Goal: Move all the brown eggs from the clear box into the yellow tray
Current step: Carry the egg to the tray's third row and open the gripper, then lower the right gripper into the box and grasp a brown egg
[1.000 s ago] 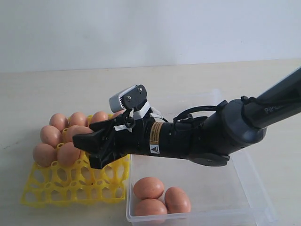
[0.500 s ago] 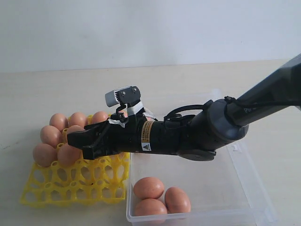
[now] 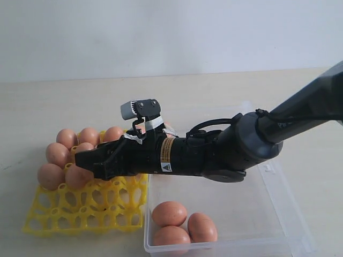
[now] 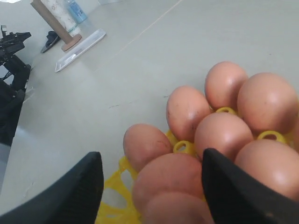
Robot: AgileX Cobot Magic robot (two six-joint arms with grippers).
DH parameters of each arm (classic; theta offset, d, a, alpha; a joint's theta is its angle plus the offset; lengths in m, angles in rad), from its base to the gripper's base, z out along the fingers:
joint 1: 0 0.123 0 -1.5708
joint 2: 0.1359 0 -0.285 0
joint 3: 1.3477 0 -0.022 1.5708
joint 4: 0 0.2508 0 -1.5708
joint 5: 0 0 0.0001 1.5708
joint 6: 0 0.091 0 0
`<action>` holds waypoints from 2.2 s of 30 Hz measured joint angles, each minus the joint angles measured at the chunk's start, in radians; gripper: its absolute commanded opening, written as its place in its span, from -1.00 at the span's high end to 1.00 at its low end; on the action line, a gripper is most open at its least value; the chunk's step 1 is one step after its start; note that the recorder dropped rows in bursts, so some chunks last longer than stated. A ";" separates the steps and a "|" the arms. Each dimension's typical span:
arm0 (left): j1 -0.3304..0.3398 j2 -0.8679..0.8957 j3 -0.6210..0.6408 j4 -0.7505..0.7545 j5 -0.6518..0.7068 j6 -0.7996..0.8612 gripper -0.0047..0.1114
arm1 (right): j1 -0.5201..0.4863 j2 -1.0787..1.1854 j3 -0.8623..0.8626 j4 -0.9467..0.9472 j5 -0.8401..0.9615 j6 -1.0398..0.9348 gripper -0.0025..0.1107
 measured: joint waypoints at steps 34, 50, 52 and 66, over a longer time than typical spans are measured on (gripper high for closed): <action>0.000 0.000 0.000 0.000 0.000 0.000 0.92 | 0.012 -0.527 0.049 0.857 1.566 -1.108 0.17; 0.000 0.000 0.000 0.000 0.000 0.000 0.92 | 0.055 -0.410 0.031 1.079 1.570 -1.384 0.00; 0.000 0.000 0.000 0.000 0.000 0.000 0.92 | 0.055 -0.393 0.010 1.082 1.567 -1.389 0.00; 0.000 0.000 0.000 0.000 0.000 0.000 0.92 | 0.055 -0.259 -0.066 1.101 1.593 -1.429 0.00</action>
